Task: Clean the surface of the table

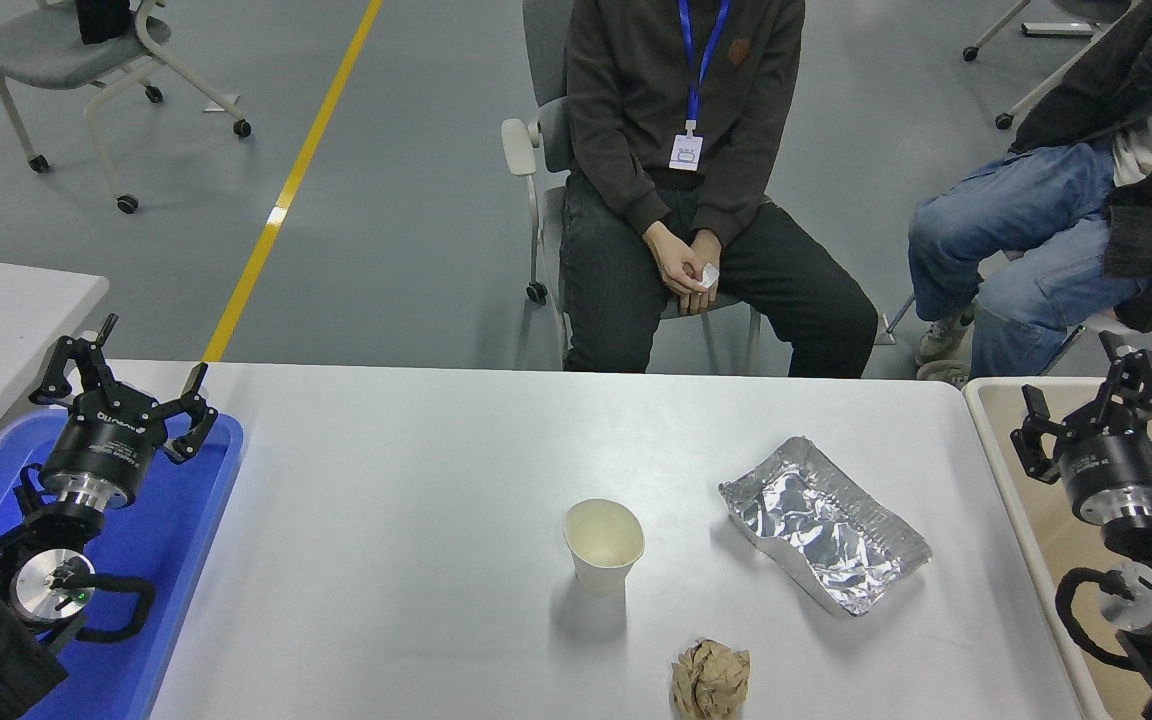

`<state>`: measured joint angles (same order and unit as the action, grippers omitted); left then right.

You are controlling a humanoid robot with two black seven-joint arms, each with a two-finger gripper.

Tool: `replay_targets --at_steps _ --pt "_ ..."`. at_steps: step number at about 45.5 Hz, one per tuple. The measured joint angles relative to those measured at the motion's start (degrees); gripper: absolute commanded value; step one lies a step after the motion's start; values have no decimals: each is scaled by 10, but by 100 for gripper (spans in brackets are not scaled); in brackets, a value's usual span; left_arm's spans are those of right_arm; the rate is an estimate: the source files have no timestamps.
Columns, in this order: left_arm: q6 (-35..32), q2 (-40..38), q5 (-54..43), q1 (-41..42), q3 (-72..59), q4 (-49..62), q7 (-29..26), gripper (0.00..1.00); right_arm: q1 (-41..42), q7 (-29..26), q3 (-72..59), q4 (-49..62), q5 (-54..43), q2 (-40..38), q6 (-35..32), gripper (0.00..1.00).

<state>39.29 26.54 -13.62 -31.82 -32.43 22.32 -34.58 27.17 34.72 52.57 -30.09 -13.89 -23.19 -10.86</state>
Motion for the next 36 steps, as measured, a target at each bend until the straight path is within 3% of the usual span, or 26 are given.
replay_targets --at_steps 36 --pt "0 0 0 0 0 0 0 100 15 -2 0 -4 0 1 -1 99"
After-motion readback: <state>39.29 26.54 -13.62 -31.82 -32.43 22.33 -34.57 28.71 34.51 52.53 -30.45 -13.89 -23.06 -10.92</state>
